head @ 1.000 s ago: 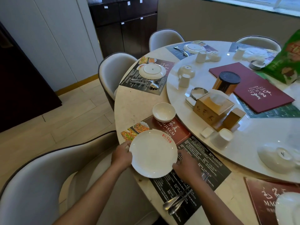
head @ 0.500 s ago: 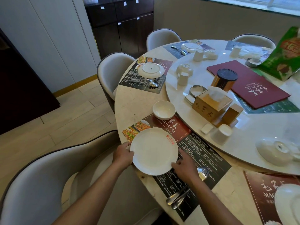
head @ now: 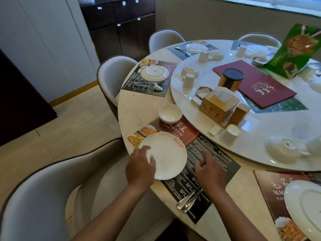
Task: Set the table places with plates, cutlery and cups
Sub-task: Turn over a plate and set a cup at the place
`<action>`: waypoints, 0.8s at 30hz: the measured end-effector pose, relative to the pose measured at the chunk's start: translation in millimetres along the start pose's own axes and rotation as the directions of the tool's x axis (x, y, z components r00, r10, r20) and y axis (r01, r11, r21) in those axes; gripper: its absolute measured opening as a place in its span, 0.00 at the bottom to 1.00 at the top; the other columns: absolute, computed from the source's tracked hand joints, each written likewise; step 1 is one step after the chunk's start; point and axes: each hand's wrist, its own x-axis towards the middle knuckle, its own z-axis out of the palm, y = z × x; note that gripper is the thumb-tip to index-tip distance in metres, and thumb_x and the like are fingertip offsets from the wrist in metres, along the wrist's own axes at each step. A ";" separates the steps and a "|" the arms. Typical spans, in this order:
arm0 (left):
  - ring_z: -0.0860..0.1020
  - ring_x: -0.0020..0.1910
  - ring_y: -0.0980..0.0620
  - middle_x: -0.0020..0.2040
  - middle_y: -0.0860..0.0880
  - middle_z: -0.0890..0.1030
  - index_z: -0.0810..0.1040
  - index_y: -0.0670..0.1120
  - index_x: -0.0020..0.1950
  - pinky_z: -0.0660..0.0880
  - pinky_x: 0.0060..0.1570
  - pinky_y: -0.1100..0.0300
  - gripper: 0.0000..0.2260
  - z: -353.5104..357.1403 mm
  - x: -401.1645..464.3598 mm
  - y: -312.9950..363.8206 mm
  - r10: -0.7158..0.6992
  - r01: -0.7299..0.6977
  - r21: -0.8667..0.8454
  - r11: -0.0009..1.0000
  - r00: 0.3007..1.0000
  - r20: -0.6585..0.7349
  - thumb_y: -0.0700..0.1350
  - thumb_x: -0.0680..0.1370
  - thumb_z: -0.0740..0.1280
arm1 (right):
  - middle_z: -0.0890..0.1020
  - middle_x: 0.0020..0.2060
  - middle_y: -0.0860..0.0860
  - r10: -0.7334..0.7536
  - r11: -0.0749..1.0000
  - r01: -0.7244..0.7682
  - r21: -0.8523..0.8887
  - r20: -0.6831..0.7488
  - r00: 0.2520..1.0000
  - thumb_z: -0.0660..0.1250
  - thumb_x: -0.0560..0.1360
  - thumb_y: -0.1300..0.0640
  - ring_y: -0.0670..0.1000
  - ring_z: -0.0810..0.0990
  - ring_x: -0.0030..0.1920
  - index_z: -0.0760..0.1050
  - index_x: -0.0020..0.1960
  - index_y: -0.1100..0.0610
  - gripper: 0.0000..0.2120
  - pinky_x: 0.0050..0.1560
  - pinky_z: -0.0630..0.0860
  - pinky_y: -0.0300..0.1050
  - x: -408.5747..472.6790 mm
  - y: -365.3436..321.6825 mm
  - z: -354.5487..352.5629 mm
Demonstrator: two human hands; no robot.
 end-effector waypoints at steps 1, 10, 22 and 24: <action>0.77 0.50 0.54 0.54 0.53 0.80 0.77 0.55 0.62 0.79 0.44 0.57 0.11 2.3 -10.7 13.0 0.093 -0.093 -0.009 0.996 0.995 0.026 0.52 0.80 0.66 | 0.82 0.50 0.47 -0.037 0.998 0.033 -0.060 -0.067 0.997 0.69 0.77 0.52 0.49 0.79 0.52 0.71 0.70 0.49 0.22 0.50 0.79 0.49 -3.9 7.4 -5.1; 0.80 0.48 0.49 0.50 0.50 0.81 0.78 0.50 0.52 0.70 0.40 0.55 0.10 55.7 -64.7 89.6 0.401 -0.483 0.093 0.871 0.807 0.434 0.55 0.81 0.65 | 0.74 0.67 0.52 0.016 0.980 -0.023 -0.198 -0.033 0.999 0.62 0.80 0.51 0.53 0.73 0.64 0.69 0.72 0.54 0.21 0.57 0.77 0.50 -40.4 80.0 -13.6; 0.76 0.44 0.51 0.48 0.51 0.79 0.77 0.50 0.53 0.69 0.39 0.56 0.10 69.9 -80.4 101.9 0.343 -0.451 0.128 0.883 0.807 0.481 0.55 0.79 0.69 | 0.74 0.70 0.55 -0.137 0.960 0.140 -0.242 0.032 0.990 0.61 0.80 0.58 0.53 0.73 0.69 0.73 0.71 0.58 0.20 0.64 0.75 0.49 -46.0 108.4 -17.7; 0.79 0.45 0.48 0.47 0.49 0.80 0.77 0.48 0.51 0.72 0.39 0.54 0.07 71.7 -82.5 101.2 0.329 -0.442 0.139 0.886 0.811 0.483 0.52 0.80 0.66 | 0.73 0.71 0.55 -0.132 0.961 0.142 -0.239 0.056 0.990 0.60 0.80 0.58 0.53 0.71 0.70 0.72 0.72 0.58 0.20 0.66 0.74 0.49 -45.6 109.5 -19.3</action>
